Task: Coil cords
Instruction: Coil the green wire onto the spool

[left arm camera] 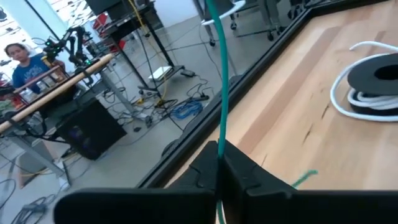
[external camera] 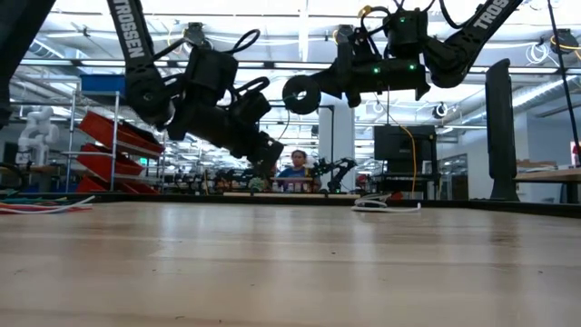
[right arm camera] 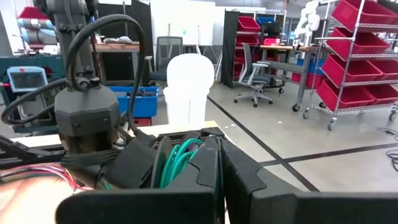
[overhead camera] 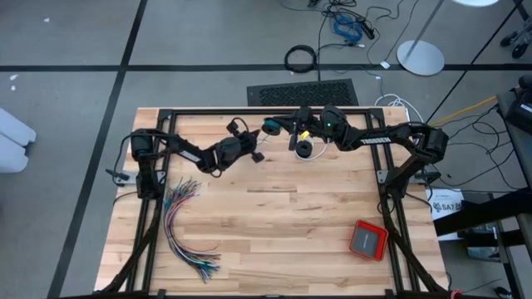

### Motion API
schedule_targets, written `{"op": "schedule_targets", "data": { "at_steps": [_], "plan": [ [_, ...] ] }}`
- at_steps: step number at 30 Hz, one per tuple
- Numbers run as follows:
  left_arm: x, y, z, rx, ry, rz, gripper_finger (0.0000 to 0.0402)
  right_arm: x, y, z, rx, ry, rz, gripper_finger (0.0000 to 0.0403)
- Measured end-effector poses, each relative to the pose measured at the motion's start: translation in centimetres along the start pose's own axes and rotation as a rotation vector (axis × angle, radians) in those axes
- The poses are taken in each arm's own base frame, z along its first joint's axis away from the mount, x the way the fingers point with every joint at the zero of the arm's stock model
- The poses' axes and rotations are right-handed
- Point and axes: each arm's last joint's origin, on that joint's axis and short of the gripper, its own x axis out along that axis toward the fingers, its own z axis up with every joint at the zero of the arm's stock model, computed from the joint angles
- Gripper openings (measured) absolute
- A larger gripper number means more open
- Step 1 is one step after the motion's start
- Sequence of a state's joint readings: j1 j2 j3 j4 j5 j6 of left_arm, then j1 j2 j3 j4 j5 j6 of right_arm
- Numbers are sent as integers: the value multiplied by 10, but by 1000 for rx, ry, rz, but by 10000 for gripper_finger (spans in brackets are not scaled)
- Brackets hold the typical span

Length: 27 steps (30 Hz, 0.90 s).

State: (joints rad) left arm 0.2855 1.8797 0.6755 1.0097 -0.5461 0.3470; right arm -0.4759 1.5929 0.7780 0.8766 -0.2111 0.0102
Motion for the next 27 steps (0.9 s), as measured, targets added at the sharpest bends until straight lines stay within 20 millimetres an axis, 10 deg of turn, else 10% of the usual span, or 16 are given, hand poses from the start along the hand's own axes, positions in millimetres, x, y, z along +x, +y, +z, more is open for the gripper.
{"op": "schedule_targets", "data": {
  "at_steps": [18,27],
  "plan": [
    [16,-9,43,-39,-96,-62,1,2,-1,5,74,-97,-206,0],
    [10,-20,50,-61,-117,-94,1,18,-3,-27,107,-60,-239,0]
  ]
}}
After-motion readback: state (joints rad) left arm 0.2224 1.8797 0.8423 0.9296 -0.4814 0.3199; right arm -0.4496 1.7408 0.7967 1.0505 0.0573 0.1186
